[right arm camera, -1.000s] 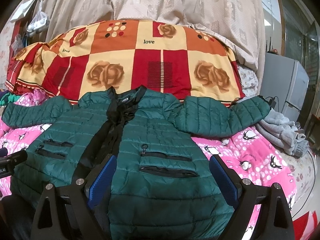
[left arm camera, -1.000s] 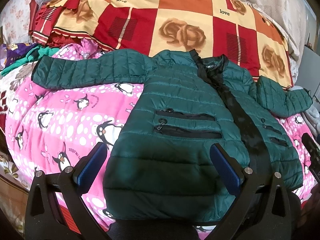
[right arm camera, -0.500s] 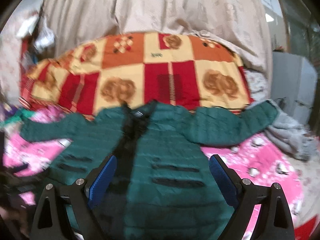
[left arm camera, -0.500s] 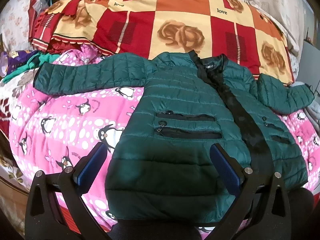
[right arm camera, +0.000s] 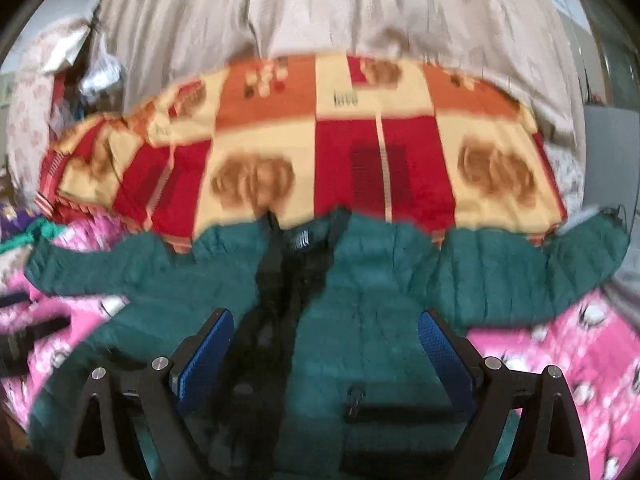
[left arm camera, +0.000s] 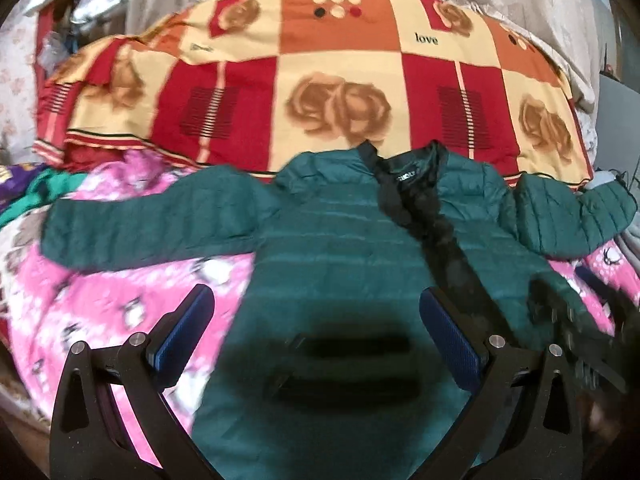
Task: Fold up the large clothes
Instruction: 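Lower the left tool toward the cuff of the sleeve nearest it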
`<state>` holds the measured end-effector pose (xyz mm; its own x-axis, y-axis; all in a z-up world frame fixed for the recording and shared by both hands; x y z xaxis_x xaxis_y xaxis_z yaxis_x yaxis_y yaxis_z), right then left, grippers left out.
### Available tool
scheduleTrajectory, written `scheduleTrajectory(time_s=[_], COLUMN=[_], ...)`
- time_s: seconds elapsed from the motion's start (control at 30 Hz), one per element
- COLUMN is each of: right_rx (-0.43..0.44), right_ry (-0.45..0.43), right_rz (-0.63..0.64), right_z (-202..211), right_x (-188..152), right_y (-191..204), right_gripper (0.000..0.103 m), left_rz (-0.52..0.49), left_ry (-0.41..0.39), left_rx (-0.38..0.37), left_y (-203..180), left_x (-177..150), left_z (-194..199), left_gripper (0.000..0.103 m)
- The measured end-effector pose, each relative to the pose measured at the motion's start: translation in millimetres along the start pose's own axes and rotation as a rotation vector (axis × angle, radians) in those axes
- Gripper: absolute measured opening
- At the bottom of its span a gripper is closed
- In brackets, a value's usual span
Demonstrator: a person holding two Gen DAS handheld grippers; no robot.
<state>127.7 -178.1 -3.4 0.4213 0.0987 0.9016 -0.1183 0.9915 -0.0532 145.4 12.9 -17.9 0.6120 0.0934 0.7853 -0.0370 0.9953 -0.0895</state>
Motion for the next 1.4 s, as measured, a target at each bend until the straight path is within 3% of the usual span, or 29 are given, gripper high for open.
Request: scheduleTrajectory(time_s=[0.1,0.2,0.23,0.3,0.4,0.53,0.83,1.23,1.33,1.4], right_rx=[0.034,0.043,0.046,0.05,0.061,0.008,-0.019,-0.035,-0.035,-0.037], right_ry=[0.038,0.057,0.064,0.075,0.108,0.204,0.277,0.291,0.268,0.226], right_rz=[-0.042,-0.048,-0.05,-0.056,-0.066,-0.031,-0.006,0.017,0.004,-0.01], right_z=[-9,-14,-17,-21,-30,-49,-62,-67,-62,-54], right_x=[-5,-9,-11,-13,-21,-34,-45,-47,-43,-37], right_y=[-4,-8,-9,-9,-7,-3,-4,-2,-3,-4], right_gripper=[0.092,0.092,0.092,0.092,0.092,0.092,0.092,0.096,0.095,0.095], left_rz=[0.009,0.027,0.045,0.054,0.015,-0.011,0.034,0.056,0.113,0.165], left_ry=[0.076,0.109,0.162,0.189,0.189,0.181,0.198,0.221,0.185,0.094], left_rx=[0.007,0.038,0.062,0.071,0.122,0.16,0.119,0.077,0.019,-0.012], left_y=[-2,3,6,7,1,-3,2,4,14,32], left_x=[-2,-19,-25,-33,-39,-42,-44,-43,-28,-7], left_z=[-42,-63,-71,-78,-84,-85,-87,-85,-68,-42], left_gripper=[0.103,0.103,0.103,0.103,0.103,0.103,0.103,0.103,0.103,0.103])
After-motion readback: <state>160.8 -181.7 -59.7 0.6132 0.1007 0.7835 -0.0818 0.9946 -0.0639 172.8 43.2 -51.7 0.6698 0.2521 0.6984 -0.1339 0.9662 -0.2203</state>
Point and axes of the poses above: each gripper's, at about its wrist camera, not at the fingertips, and z roughly against the way its jaws point, y to its left, x to its top, the point moved 4 cm from there along -z, roughly the way its jaws point, and after that the axes turned 5 degrees about -x, right-handed, at the moved point
